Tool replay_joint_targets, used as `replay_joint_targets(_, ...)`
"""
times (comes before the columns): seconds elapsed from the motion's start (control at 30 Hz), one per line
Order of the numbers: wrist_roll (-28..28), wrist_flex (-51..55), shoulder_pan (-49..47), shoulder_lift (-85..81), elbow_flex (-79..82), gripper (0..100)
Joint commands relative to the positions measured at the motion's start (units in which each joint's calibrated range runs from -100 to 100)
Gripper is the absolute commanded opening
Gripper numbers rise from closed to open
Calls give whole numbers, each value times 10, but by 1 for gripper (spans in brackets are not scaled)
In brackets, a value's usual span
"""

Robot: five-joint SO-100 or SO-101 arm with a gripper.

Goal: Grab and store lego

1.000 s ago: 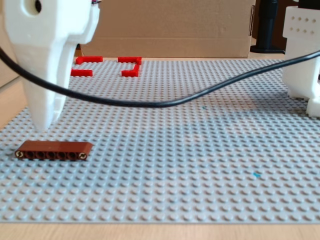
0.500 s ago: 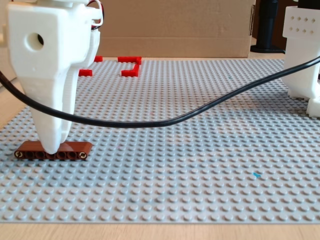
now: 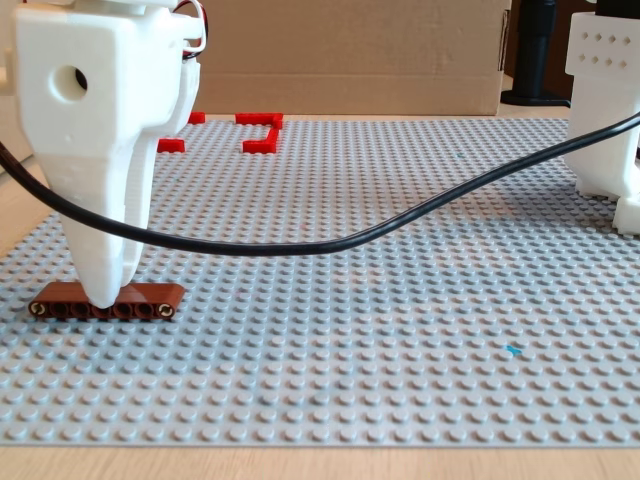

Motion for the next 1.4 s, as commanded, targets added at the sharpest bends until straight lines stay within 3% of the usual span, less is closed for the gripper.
replay_joint_targets(0.0,-2,-6,7,-11,-29,11)
replay_joint_targets(1.13,18,-9,5,44,-29,13)
replay_joint_targets(1.37,19,-10,5,43,-29,1)
